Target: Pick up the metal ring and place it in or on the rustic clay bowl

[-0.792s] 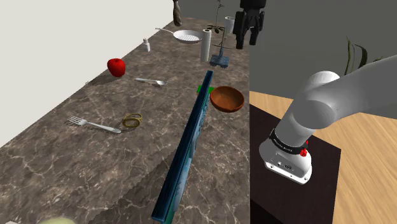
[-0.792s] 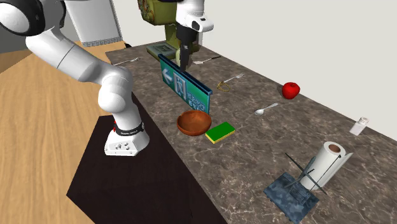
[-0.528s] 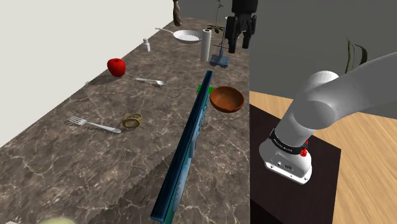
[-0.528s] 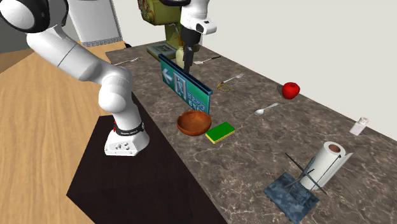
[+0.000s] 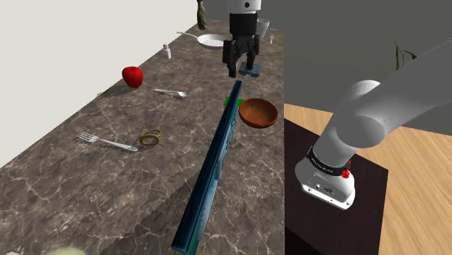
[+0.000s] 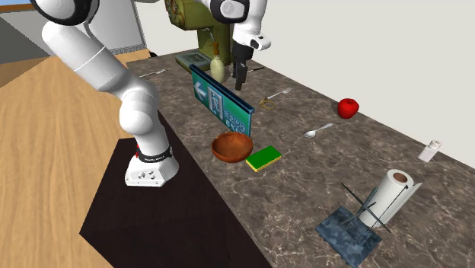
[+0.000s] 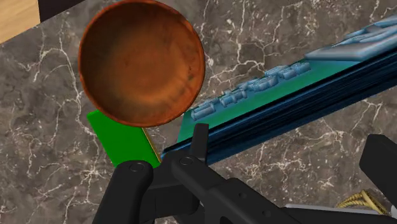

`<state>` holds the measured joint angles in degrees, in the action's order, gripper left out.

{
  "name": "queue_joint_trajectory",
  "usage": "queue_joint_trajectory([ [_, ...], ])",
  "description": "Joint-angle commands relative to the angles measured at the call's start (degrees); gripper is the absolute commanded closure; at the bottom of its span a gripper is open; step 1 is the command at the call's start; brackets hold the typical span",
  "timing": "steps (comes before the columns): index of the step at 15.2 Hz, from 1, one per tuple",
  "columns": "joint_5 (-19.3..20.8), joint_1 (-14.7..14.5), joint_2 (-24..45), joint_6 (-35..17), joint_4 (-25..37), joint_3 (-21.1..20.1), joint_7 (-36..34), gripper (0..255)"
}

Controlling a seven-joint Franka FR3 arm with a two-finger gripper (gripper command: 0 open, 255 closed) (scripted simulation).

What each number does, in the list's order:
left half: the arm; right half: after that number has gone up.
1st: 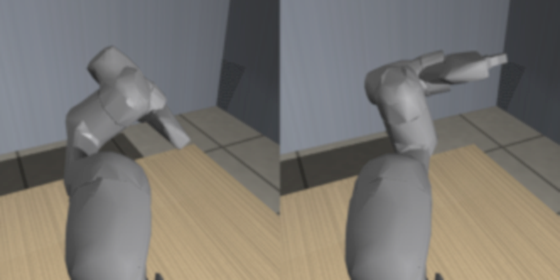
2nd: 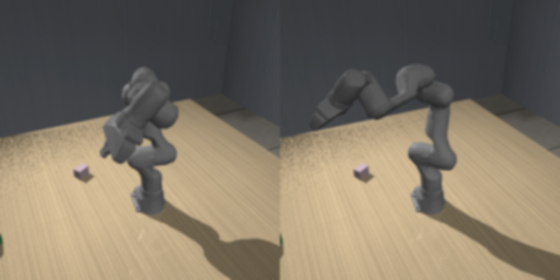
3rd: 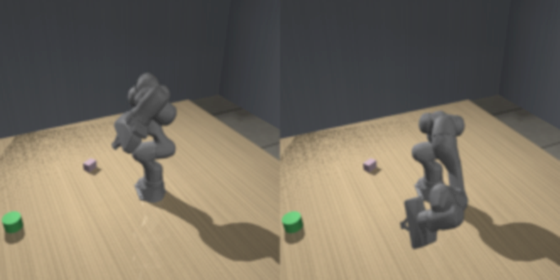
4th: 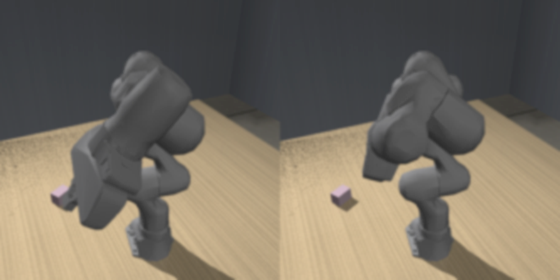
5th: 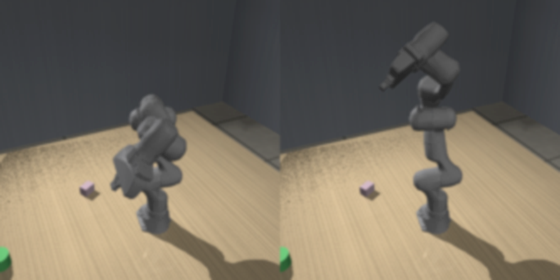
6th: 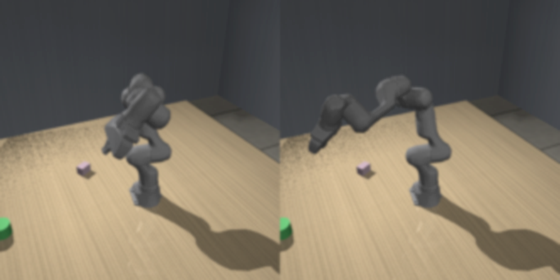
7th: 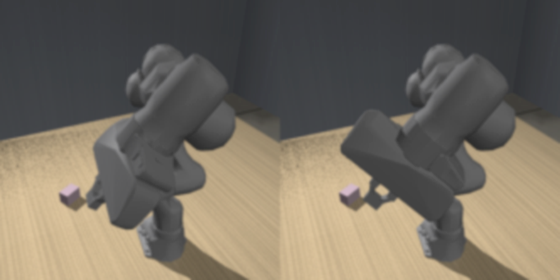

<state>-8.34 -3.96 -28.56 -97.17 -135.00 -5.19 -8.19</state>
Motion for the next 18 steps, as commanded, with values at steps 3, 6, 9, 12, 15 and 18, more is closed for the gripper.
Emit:
queue_joint_trajectory([
  [3, -0.63, -1.29, 7.49, -5.53, 2.62, -2.98, -2.39, 0],
  [6, -0.47, -2.17, 13.21, -9.14, 5.13, -5.02, -4.29, 0],
  [9, 0.26, -3.03, 19.18, -12.29, 8.26, -6.87, -6.36, 0],
  [12, 1.57, -3.95, 25.35, -14.93, 12.02, -8.48, -8.59, 0],
  [15, 3.39, -5.08, 31.69, -16.98, 16.41, -9.72, -10.95, 0],
  [18, 5.58, -6.51, 38.16, -18.38, 21.47, -10.54, -13.32, 0],
])
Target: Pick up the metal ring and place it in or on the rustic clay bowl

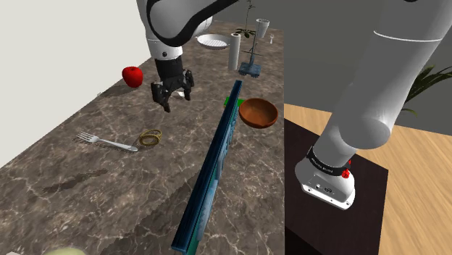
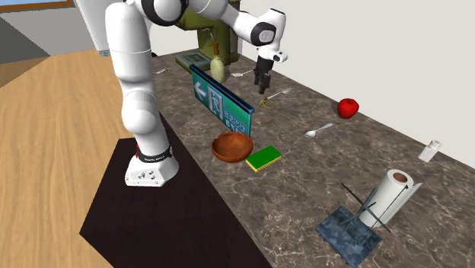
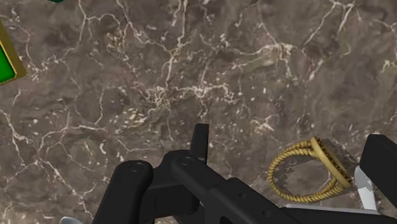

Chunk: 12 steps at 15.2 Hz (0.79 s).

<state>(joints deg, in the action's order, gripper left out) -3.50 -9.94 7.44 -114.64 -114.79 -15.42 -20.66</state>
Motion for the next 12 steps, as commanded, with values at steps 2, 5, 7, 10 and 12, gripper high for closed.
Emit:
queue_joint_trajectory([
  [2, 2.3, -1.66, 6.53, -1.47, 5.02, -0.61, -2.37, 0],
  [5, 4.66, -3.64, 13.19, -1.71, 11.31, -0.74, -4.45, 0],
  [7, 6.16, -5.12, 17.72, -1.47, 15.99, -0.63, -5.65, 0],
  [10, 8.22, -7.54, 24.72, -0.46, 23.88, -0.26, -7.11, 0],
  [12, 9.44, -9.27, 29.62, 0.69, 29.87, 0.08, -7.84, 0],
])
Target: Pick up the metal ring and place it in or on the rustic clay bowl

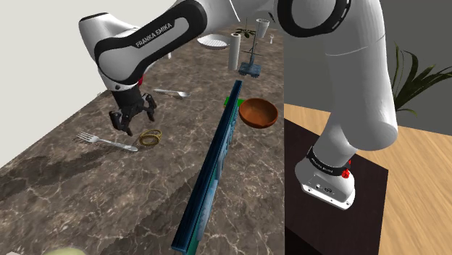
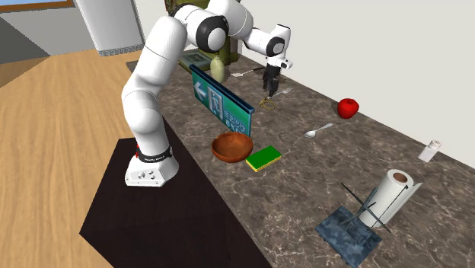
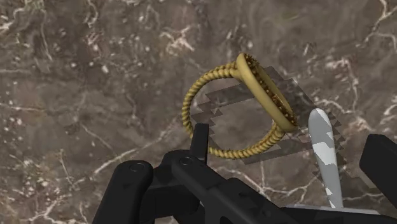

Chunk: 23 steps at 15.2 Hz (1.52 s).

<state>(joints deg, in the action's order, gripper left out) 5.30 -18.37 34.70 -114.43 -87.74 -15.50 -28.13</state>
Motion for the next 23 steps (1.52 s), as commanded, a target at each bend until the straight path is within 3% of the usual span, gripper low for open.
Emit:
queue_joint_trajectory([
  [1, 1.04, -1.5, 4.2, 1.01, 5.18, 0.31, -0.59, 0],
  [9, 1.55, -1.71, 6.21, -3.73, 2.41, 0.68, -0.91, 0],
  [16, 1.55, -1.71, 6.22, -3.71, 2.43, 0.68, -0.91, 0],
  [17, 1.55, -1.71, 6.22, -3.71, 2.43, 0.68, -0.91, 255],
  [23, 1.55, -1.71, 6.22, -3.71, 2.43, 0.68, -0.91, 255],
])
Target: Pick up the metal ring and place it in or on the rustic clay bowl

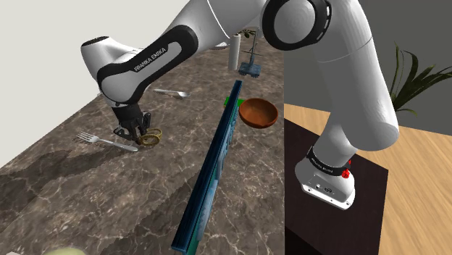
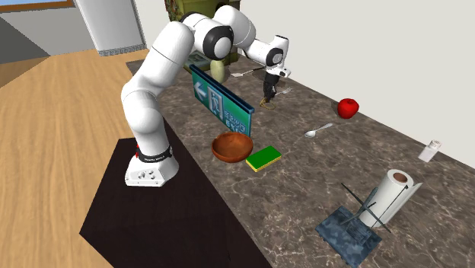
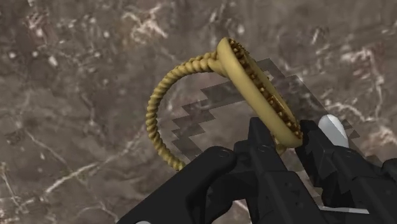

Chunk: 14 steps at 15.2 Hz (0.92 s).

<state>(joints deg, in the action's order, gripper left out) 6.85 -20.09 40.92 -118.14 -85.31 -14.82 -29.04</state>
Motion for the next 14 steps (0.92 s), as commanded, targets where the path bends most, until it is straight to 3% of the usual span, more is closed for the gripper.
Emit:
queue_joint_trajectory([
  [1, 0.0, 0.0, 0.0, 0.0, 0.0, 0.0, 0.0, 255],
  [14, -0.92, 0.36, -4.17, 6.03, 1.94, -0.68, 0.21, 255],
])
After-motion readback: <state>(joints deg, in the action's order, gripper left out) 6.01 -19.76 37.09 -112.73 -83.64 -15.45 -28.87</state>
